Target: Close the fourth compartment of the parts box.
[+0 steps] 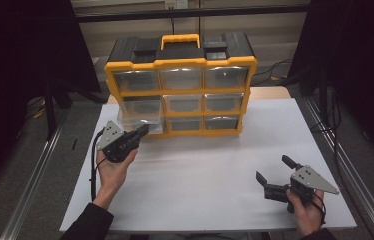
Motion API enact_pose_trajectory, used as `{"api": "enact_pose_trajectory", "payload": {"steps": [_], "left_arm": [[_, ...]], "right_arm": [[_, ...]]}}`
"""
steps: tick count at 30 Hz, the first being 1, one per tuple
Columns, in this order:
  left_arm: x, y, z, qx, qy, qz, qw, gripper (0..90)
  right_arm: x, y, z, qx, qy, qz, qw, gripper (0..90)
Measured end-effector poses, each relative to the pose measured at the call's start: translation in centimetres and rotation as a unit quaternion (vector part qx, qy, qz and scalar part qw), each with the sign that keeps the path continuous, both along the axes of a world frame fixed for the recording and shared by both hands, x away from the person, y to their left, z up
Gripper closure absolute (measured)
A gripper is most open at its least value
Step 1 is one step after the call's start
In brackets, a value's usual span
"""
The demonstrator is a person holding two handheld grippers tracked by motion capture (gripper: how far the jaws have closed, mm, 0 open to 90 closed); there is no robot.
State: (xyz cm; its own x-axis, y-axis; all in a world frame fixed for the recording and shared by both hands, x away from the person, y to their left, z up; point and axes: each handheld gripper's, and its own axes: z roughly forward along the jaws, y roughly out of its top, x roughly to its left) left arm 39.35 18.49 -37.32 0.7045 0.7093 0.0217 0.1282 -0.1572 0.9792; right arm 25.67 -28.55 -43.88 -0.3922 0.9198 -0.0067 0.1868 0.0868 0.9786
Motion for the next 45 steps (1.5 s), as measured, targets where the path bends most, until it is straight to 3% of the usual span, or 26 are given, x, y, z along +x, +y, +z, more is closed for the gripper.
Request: {"api": "enact_pose_trajectory", "payload": {"steps": [4, 6, 16, 31, 45], "left_arm": [[0.2, 0.1, 0.1, -0.014, 0.006, -0.007, 0.9999, 90.0], [0.1, -0.1, 0.2, 0.006, -0.005, -0.004, 1.0000, 90.0], [0.4, 0.0, 0.7, -0.005, -0.006, 0.000, 1.0000, 90.0], [0.8, -0.1, 0.8, 0.008, -0.013, 0.004, 0.9999, 90.0], [1.4, -0.3, 1.1, -0.007, -0.015, 0.011, 0.9998, 90.0]], "right_arm": [[0.0, 0.0, 0.0, 0.000, 0.000, 0.001, 1.0000, 0.0], [0.0, 0.0, 0.0, 0.001, 0.001, 0.000, 1.0000, 0.0], [0.0, 0.0, 0.0, 0.000, 0.000, 0.000, 1.0000, 0.0], [0.0, 0.0, 0.0, 0.002, 0.000, 0.001, 1.0000, 0.0], [0.0, 0.0, 0.0, 0.002, 0.000, 0.002, 1.0000, 0.0]]}}
